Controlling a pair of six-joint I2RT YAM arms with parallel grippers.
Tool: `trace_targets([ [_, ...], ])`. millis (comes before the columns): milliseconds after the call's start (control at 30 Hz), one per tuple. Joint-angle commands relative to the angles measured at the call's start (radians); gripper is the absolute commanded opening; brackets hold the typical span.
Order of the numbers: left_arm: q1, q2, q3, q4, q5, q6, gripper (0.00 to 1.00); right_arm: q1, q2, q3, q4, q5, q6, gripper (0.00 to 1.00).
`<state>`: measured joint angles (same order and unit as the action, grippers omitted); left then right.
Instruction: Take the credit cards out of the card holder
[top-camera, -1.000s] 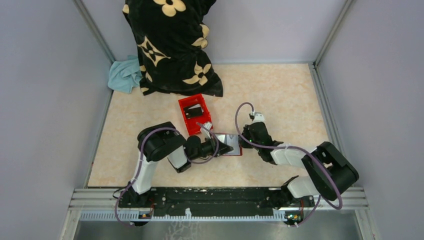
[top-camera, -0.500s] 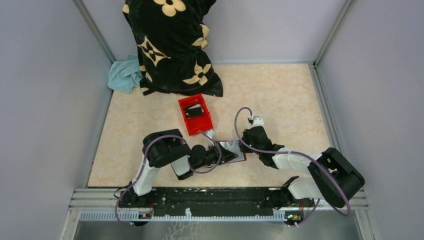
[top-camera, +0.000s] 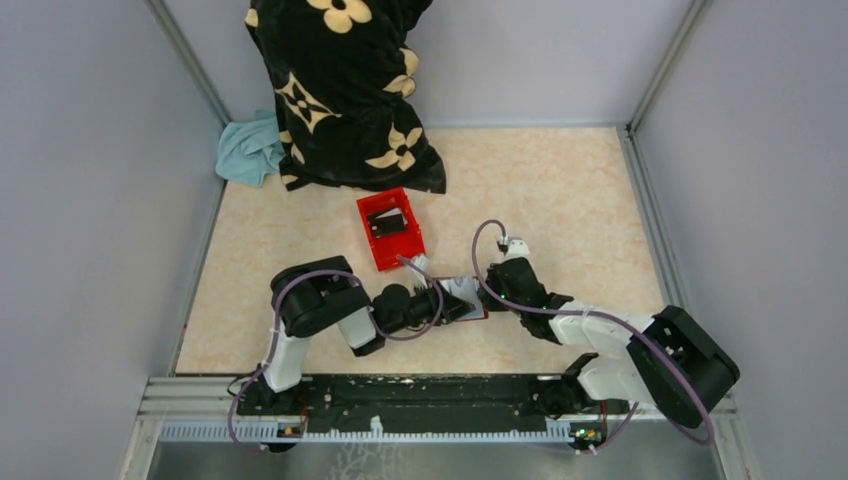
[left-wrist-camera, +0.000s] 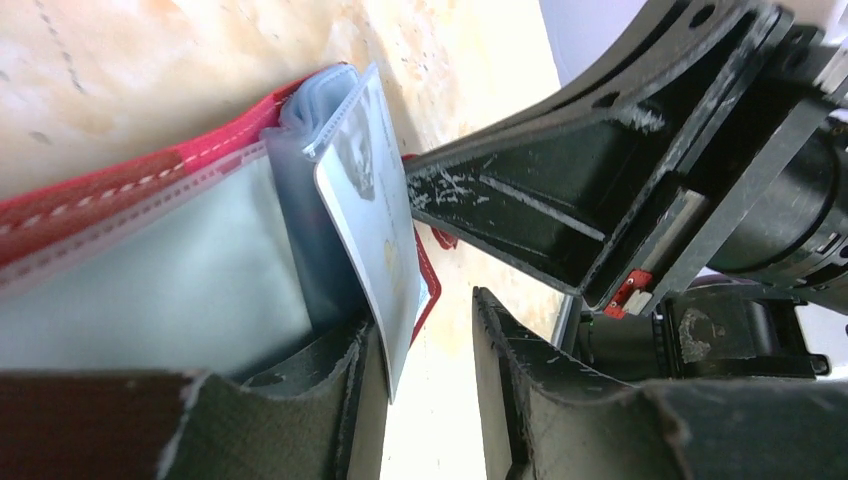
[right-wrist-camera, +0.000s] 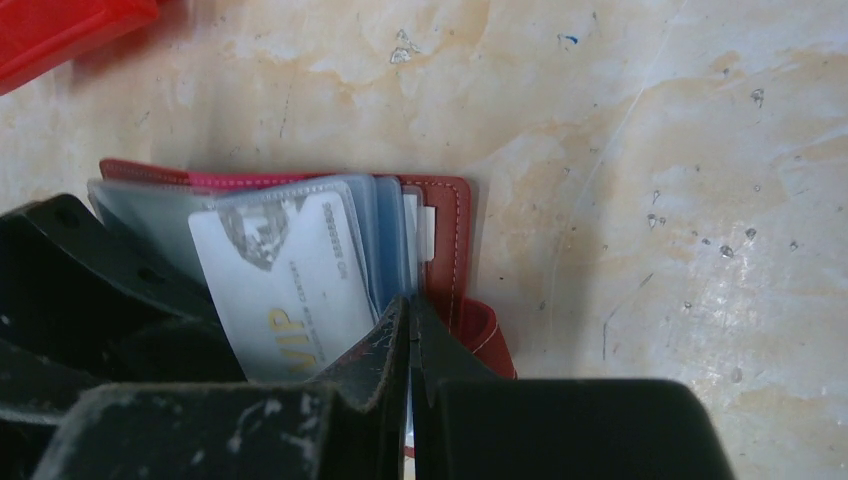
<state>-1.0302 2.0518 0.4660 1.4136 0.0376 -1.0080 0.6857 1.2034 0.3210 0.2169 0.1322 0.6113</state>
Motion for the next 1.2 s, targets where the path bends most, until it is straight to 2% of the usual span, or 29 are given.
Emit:
trace_targets([
  [0, 0.035, -0.021, -0.022, -0.038, -0.02, 0.074, 0.42, 0.014, -0.012, -0.012, 0.015, -0.032, 0.014, 0.0],
  [200, 0.038, -0.049, 0.014, -0.107, 0.012, 0.112, 0.39, 0.014, -0.005, -0.014, 0.017, -0.028, 0.019, 0.0],
  [467, 0.036, -0.041, 0.024, -0.101, 0.031, 0.089, 0.15, 0.006, 0.014, -0.005, 0.007, -0.021, 0.016, 0.0],
  [567, 0.036, -0.032, 0.032, -0.1, 0.046, 0.076, 0.13, -0.015, 0.008, -0.006, 0.012, -0.032, 0.013, 0.0],
  [633, 0.036, -0.029, 0.034, -0.102, 0.049, 0.072, 0.16, -0.027, 0.005, -0.006, 0.017, -0.04, 0.005, 0.0],
  [733, 0.036, -0.017, 0.043, -0.106, 0.048, 0.072, 0.29, -0.042, 0.0, 0.005, 0.004, -0.046, -0.012, 0.0],
  [867, 0.036, -0.004, 0.064, -0.117, 0.05, 0.08, 0.39, -0.057, -0.005, 0.006, -0.008, -0.047, -0.021, 0.0],
  [1167, 0.035, -0.051, 0.072, -0.236, 0.0, 0.174, 0.41, -0.071, 0.011, -0.015, 0.025, -0.059, -0.009, 0.0],
])
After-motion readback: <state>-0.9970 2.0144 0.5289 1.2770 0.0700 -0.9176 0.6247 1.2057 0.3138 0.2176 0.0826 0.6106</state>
